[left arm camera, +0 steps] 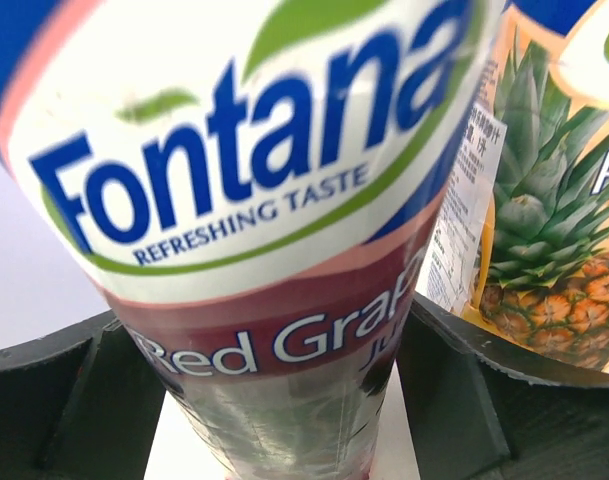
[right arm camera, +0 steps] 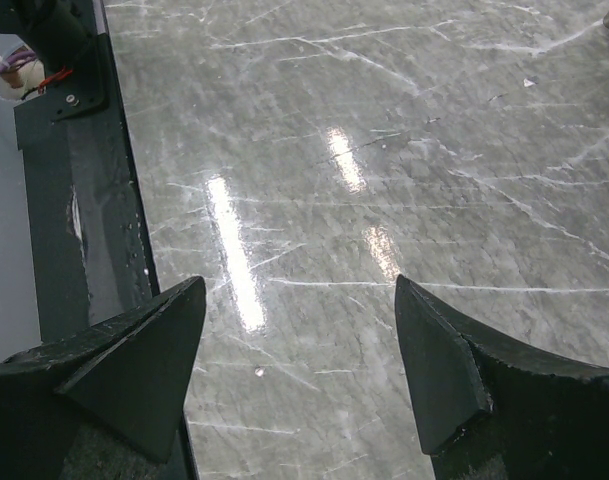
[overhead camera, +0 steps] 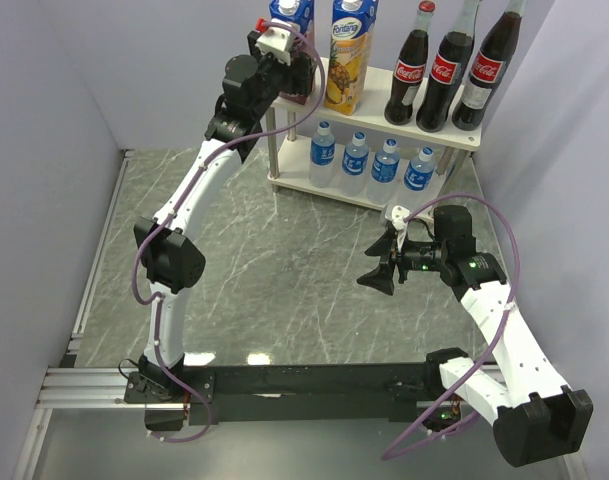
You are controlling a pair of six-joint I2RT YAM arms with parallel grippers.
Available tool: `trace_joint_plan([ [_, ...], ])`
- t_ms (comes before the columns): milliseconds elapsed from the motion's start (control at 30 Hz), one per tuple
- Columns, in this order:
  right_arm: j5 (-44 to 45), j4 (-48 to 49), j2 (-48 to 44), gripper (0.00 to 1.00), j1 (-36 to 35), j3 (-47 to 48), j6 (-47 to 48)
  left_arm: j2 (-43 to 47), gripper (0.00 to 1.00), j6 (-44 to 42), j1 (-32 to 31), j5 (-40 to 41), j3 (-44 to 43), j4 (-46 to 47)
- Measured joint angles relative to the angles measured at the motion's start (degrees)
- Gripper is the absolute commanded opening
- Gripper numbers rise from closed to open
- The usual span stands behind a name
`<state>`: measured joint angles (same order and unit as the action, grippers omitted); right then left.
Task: Place and organize the beverage onto the shelf
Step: Place the drink on the shelf.
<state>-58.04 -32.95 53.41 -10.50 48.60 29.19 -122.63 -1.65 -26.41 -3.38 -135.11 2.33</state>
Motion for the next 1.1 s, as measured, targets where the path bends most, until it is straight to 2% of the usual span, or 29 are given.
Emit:
trace_joint_plan([
  [1100,0.1,0.0,0.0,0.83,0.0,0.0,0.0,-1.7,0.88,0.8,0.0,1.3,-4.1,4.0],
])
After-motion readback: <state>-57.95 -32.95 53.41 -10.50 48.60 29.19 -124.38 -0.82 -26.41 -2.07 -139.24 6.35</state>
